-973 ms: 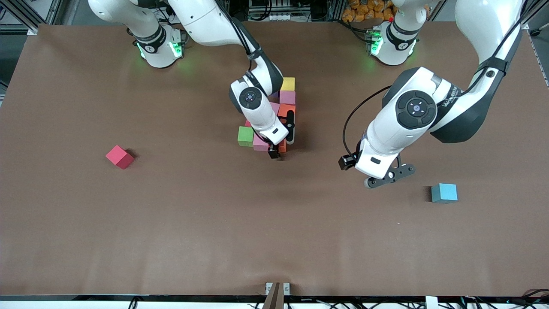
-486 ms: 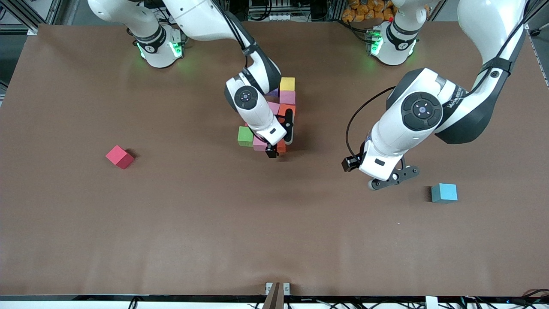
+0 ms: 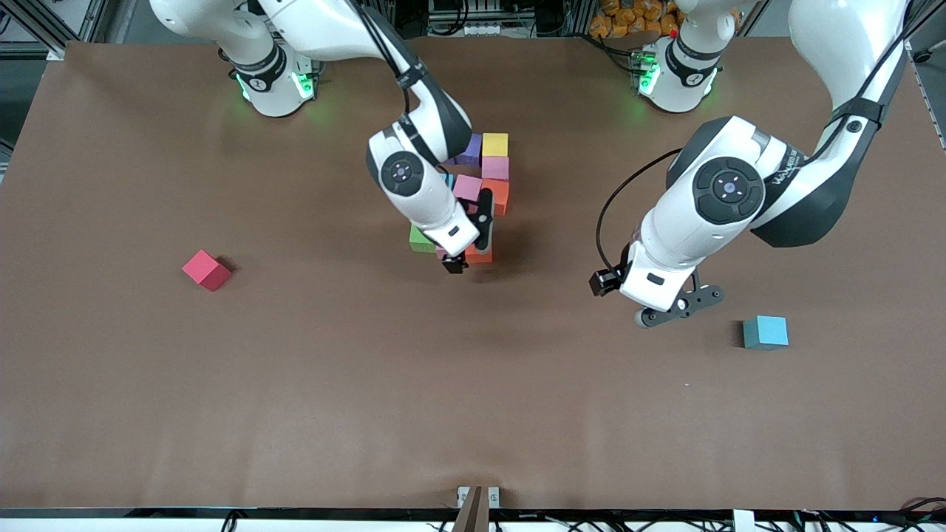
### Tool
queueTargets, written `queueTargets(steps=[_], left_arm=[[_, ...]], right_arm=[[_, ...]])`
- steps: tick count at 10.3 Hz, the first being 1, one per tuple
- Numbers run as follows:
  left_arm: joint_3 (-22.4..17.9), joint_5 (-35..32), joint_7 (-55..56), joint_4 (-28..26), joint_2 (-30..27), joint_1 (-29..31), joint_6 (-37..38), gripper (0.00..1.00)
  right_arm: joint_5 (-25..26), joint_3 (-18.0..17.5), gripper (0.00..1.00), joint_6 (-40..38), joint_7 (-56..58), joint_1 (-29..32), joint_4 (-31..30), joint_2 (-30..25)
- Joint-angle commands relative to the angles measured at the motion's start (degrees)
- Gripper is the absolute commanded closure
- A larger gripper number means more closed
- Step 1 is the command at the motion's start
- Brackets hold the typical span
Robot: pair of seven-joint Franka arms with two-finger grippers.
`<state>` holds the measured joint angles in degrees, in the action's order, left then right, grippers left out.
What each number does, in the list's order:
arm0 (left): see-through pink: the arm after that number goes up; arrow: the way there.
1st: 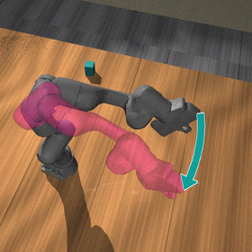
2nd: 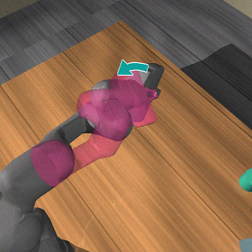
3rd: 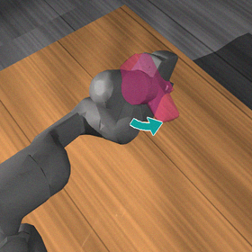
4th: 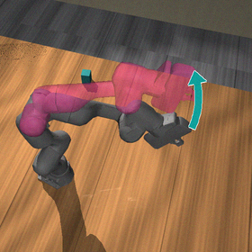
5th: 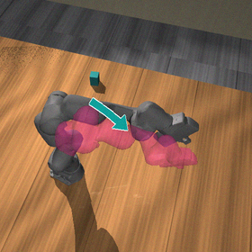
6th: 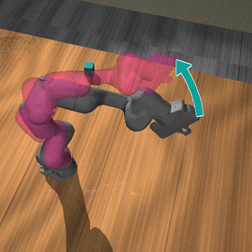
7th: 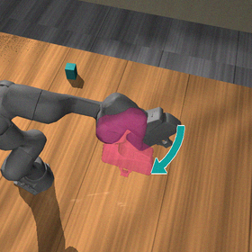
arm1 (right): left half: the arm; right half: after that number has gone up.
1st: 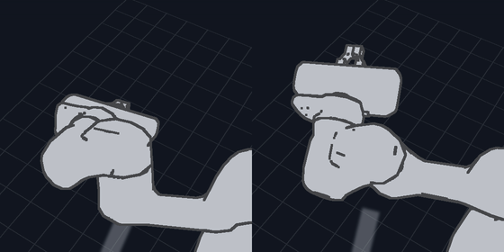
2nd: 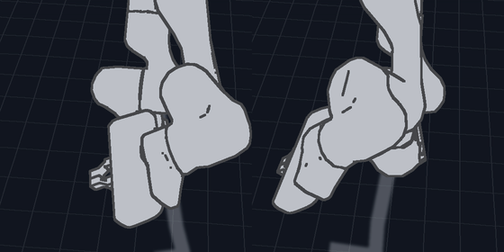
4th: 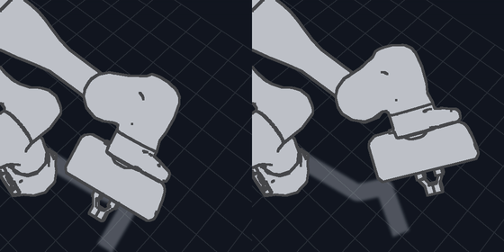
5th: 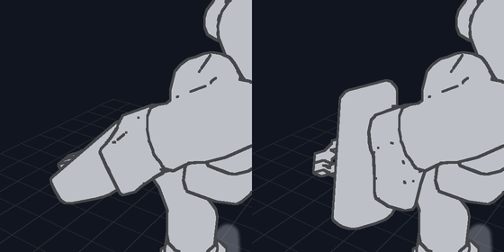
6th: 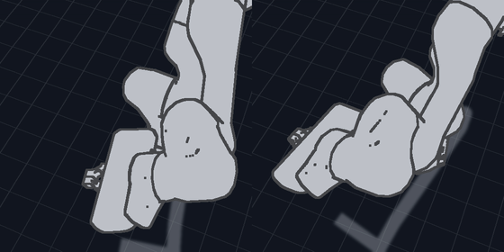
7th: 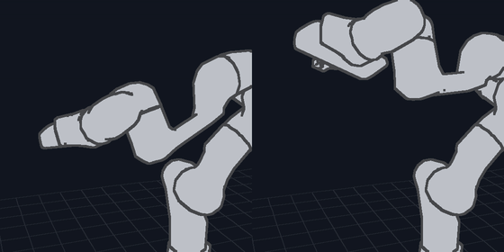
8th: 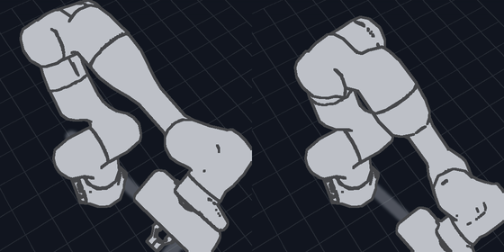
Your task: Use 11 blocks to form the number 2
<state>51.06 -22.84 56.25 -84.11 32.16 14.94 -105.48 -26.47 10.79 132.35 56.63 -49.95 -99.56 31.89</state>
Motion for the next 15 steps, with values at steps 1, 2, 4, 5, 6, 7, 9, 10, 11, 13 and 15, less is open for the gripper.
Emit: queueTargets(steps=[1, 2, 4, 5, 6, 7, 9, 10, 11, 13, 15], left_arm=[[0.01, -1.16, -1.40, 0.00, -2.62, 0.61, 0.71, 0.23], [0.09, -1.07, -2.28, 0.00, -3.42, 1.05, 0.72, 0.23], [0.18, -0.98, -2.73, 0.00, -5.52, 1.32, 1.24, 0.23], [0.18, -0.81, -2.99, 0.00, -6.66, 1.49, 1.59, 0.23], [0.36, -0.72, -3.25, 0.00, -7.98, 2.19, 1.59, 0.23], [0.27, -0.37, -3.43, 0.00, -9.13, 2.20, 1.59, 0.23], [0.27, 0.34, -3.78, 0.00, -11.32, 3.33, 1.94, 0.23], [0.53, 1.21, -4.74, 0.00, -11.60, 4.65, 2.82, 0.23], [0.10, 1.74, -7.18, 0.09, -12.38, 4.66, 3.52, 0.23], [-3.92, 4.63, -10.62, 0.44, -15.62, 3.26, 4.84, 0.23], [-11.29, 9.54, -15.97, 0.44, -19.14, -0.50, 5.89, 0.23]], right_arm=[[0.36, 5.61, 0.00, -11.20, -7.80, 2.85, -0.37, -7.43], [1.24, 8.35, 0.00, -12.45, -10.64, 3.80, -0.37, -9.03], [2.65, 7.76, 0.00, -13.60, -12.24, 13.25, -0.29, -11.32], [4.13, 6.71, 0.00, -14.74, -14.33, 18.00, -0.29, -12.28], [10.06, 4.18, 0.00, -16.05, -20.36, 23.27, -0.29, -14.03], [15.95, -2.11, 0.00, -17.20, -27.82, 31.68, -0.29, -15.88], [23.44, -19.34, 0.00, -21.75, -34.63, 51.54, -0.29, -19.13], [23.92, -19.92, 0.00, -25.87, -34.74, 56.24, -0.11, -20.45], [24.53, -19.58, 0.00, -29.04, -35.18, 58.98, 0.50, -22.03], [31.43, -16.60, 0.00, -36.06, -46.01, 59.01, 7.66, -22.32], [32.62, -17.02, 0.00, -44.17, -58.18, 57.43, 10.43, -25.19]])
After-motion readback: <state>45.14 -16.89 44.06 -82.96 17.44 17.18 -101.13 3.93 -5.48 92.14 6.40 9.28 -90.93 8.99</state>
